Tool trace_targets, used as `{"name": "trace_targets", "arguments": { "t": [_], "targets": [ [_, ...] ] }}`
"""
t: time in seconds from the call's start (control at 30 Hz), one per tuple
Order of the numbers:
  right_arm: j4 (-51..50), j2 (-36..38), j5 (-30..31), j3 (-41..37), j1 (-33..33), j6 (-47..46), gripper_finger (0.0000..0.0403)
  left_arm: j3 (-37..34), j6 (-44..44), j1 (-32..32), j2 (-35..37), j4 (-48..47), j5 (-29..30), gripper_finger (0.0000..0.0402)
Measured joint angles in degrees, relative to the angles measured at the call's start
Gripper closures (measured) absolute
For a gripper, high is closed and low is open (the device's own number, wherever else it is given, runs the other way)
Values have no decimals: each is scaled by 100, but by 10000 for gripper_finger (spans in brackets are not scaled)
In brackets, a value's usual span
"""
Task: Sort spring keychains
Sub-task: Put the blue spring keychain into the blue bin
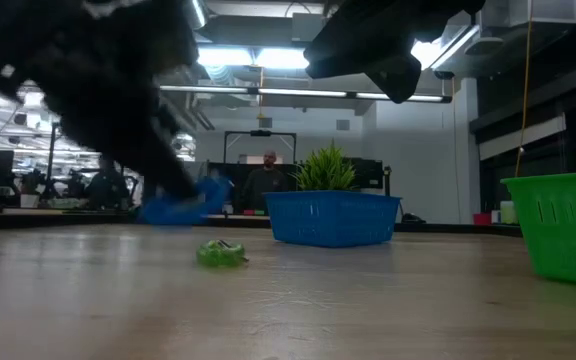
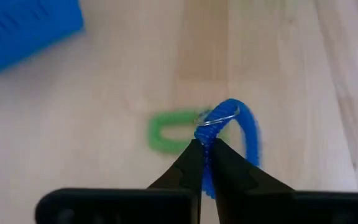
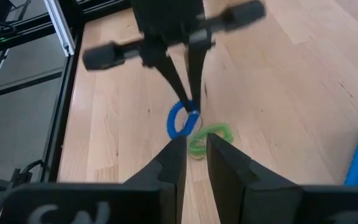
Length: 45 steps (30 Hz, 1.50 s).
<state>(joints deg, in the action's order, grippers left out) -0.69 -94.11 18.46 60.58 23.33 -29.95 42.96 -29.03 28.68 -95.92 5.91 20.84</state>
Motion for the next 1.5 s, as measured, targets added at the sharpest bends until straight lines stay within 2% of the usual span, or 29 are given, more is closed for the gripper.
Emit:
{"name": "trace_targets", "arguments": {
  "t": [0.17,0.37,0.47,0.57,0.7,0.87,1.0,1.23,1.5],
  "targets": [
    [0,0,0,0,0,2,340,0,505,130,611,-25,898,389],
    [129,0,17,0,-4,0,340,4,1059,251,1086,29,2455,389],
    [287,0,164,0,-29,9,338,4,1082,252,1140,59,2765,388],
    [419,0,193,0,-69,30,320,4,1082,251,1141,63,2810,388],
    [428,0,224,0,-158,-70,264,4,1082,232,1141,75,2830,387],
    [435,0,790,0,-260,-292,194,4,1082,215,1141,82,2927,387],
    [485,-2,944,0,-331,-352,166,4,1207,130,1141,346,2962,387],
    [676,-2,944,0,-374,-205,169,7,1788,-64,1141,1059,2954,387],
    [732,-4,946,0,-374,-107,204,7,1833,-227,1141,1239,2597,386]
  ]
}}
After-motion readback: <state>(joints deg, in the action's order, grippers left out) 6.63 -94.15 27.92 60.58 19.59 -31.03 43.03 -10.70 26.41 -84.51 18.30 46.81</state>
